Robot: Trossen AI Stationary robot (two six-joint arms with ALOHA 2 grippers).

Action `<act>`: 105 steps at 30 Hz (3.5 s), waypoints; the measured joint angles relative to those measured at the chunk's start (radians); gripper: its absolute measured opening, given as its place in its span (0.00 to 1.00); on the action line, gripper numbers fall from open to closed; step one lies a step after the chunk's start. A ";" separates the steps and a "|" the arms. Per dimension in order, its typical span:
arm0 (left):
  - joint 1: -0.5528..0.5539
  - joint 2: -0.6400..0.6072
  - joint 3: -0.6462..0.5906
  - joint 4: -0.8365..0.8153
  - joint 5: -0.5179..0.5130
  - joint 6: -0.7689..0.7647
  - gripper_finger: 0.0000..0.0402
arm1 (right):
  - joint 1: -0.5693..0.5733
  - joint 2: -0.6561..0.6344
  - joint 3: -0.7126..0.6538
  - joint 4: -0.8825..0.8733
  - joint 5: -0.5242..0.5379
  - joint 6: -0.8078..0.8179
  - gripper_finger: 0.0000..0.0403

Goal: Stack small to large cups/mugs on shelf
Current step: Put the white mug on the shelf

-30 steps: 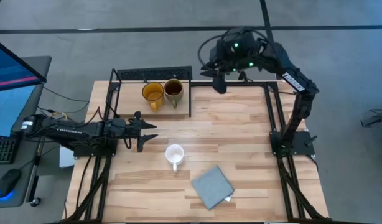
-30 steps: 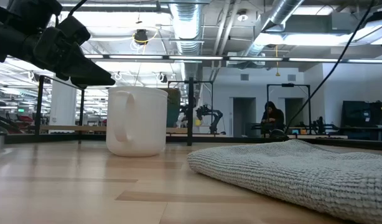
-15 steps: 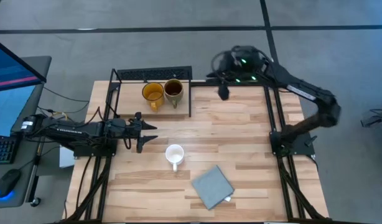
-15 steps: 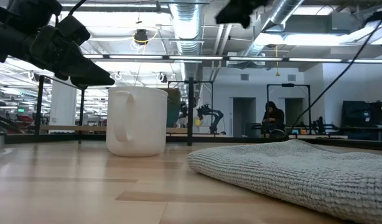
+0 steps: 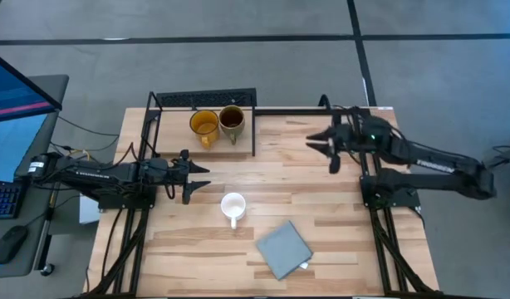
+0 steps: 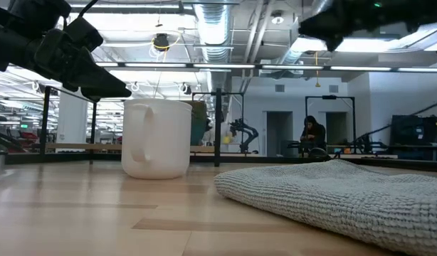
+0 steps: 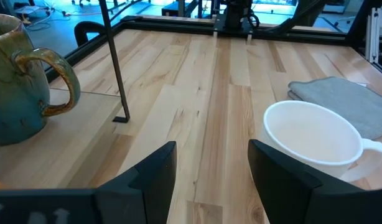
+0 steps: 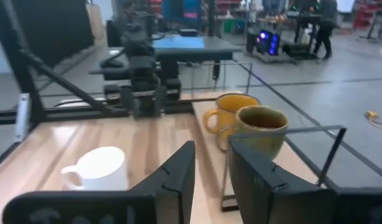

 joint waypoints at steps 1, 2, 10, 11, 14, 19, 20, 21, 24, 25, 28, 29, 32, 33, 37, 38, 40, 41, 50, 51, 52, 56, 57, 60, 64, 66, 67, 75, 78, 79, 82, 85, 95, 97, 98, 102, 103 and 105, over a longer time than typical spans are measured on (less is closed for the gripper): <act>0.000 0.000 0.000 0.000 0.000 0.000 0.47 | 0.009 -0.033 -0.035 0.015 0.000 0.003 0.29; 0.000 0.000 0.000 0.000 0.000 0.000 0.47 | 0.016 -0.065 -0.065 0.029 0.001 0.012 0.29; 0.000 0.000 0.000 0.000 0.000 -0.030 0.47 | 0.065 -0.267 -0.214 0.045 0.005 0.042 0.29; 0.000 0.000 0.000 0.000 0.000 -0.029 0.47 | 0.065 -0.287 -0.227 0.046 0.008 0.043 0.29; 0.000 0.000 0.000 0.000 0.000 -0.027 0.47 | 0.068 -0.343 -0.270 0.046 0.011 0.043 0.29; 0.000 0.000 0.000 -0.001 0.000 -0.033 0.47 | 0.069 -0.423 -0.342 0.049 0.012 0.044 0.29; 0.000 0.000 0.000 -0.001 0.000 -0.033 0.47 | 0.069 -0.438 -0.358 0.053 0.012 0.050 0.29; 0.000 0.000 0.000 -0.001 0.000 -0.034 0.47 | 0.069 -0.452 -0.372 0.052 0.012 0.059 0.29; 0.000 0.000 0.000 -0.001 0.000 -0.047 0.47 | 0.069 -0.491 -0.414 0.055 0.012 0.070 0.29; 0.000 0.000 0.000 -0.001 0.000 -0.061 0.47 | 0.069 -0.502 -0.428 0.055 0.012 0.070 0.29; 0.000 0.000 0.000 0.003 0.000 -0.066 0.47 | 0.069 -0.529 -0.464 0.089 0.012 0.070 0.29; 0.000 0.000 0.000 0.011 0.000 -0.061 0.47 | 0.069 -0.535 -0.476 0.116 0.012 0.070 0.29; 0.000 0.000 0.000 0.076 0.000 -0.037 0.47 | 0.069 -0.550 -0.507 0.179 0.012 0.065 0.29; 0.000 0.000 0.000 0.106 0.005 -0.024 0.47 | 0.069 -0.554 -0.512 0.179 0.011 0.060 0.29; 0.000 0.000 0.005 0.212 0.041 0.039 0.47 | 0.069 -0.554 -0.523 0.180 0.011 0.044 0.29; 0.000 0.000 0.012 0.213 0.050 0.044 0.47 | 0.069 -0.554 -0.526 0.180 0.011 0.043 0.29; 0.000 0.001 0.036 0.199 0.059 0.045 0.47 | 0.069 -0.554 -0.534 0.180 0.011 0.044 0.29; 0.000 0.002 0.047 0.191 0.060 0.045 0.47 | 0.069 -0.554 -0.539 0.181 0.011 0.044 0.29; 0.000 0.078 0.172 0.044 0.045 0.049 0.47 | 0.068 -0.554 -0.584 0.276 0.011 0.038 0.29; 0.000 0.091 0.194 0.018 0.044 0.051 0.47 | 0.068 -0.554 -0.584 0.277 0.011 0.036 0.29; 0.000 0.104 0.213 -0.008 0.044 0.051 0.47 | 0.068 -0.554 -0.584 0.278 0.011 0.036 0.29; 0.000 0.180 0.317 -0.141 0.043 0.067 0.47 | 0.068 -0.554 -0.585 0.277 0.011 0.035 0.29; 0.000 0.204 0.347 -0.174 0.044 0.075 0.47 | 0.068 -0.554 -0.585 0.275 0.011 0.035 0.29; 0.000 0.283 0.447 -0.290 0.050 0.096 0.47 | 0.068 -0.554 -0.585 0.264 0.011 0.041 0.29; 0.000 0.402 0.603 -0.472 0.100 0.104 0.47 | 0.068 -0.554 -0.585 0.240 0.011 0.048 0.29; 0.000 0.466 0.678 -0.557 0.127 0.100 0.47 | 0.068 -0.554 -0.585 0.225 0.011 0.049 0.29; 0.000 0.493 0.713 -0.600 0.142 0.094 0.47 | 0.068 -0.554 -0.585 0.220 0.011 0.049 0.29; -0.006 0.724 0.938 -0.875 0.212 -0.045 0.47 | 0.068 -0.554 -0.585 0.216 0.011 0.050 0.29; -0.017 0.800 0.993 -0.947 0.216 -0.066 0.47 | 0.068 -0.554 -0.585 0.194 0.011 0.050 0.29; -0.020 0.825 1.010 -0.966 0.217 -0.061 0.47 | 0.068 -0.554 -0.585 0.190 0.011 0.050 0.29; -0.029 0.886 1.046 -0.977 0.219 -0.024 0.47 | 0.068 -0.553 -0.585 0.166 0.011 0.050 0.29; -0.031 0.946 1.079 -0.977 0.227 0.008 0.47 | 0.068 -0.553 -0.585 0.152 0.011 0.051 0.29; -0.031 1.057 1.102 -1.001 0.267 0.031 0.47 | 0.068 -0.553 -0.585 0.116 0.011 0.052 0.29; -0.031 1.062 1.102 -1.002 0.267 0.027 0.47 | 0.068 -0.553 -0.586 0.116 0.011 0.052 0.29; -0.031 1.062 1.102 -1.002 0.267 0.026 0.47 | 0.068 -0.553 -0.586 0.116 0.011 0.052 0.29; -0.028 1.061 1.102 -1.001 0.258 0.014 0.47 | 0.068 -0.553 -0.586 0.114 0.011 0.051 0.29; -0.028 1.061 1.102 -1.000 0.252 0.008 0.47 | 0.068 -0.553 -0.586 0.108 0.011 0.050 0.29; -0.029 1.061 1.099 -0.998 0.249 -0.002 0.47 | 0.068 -0.553 -0.586 0.104 0.011 0.050 0.29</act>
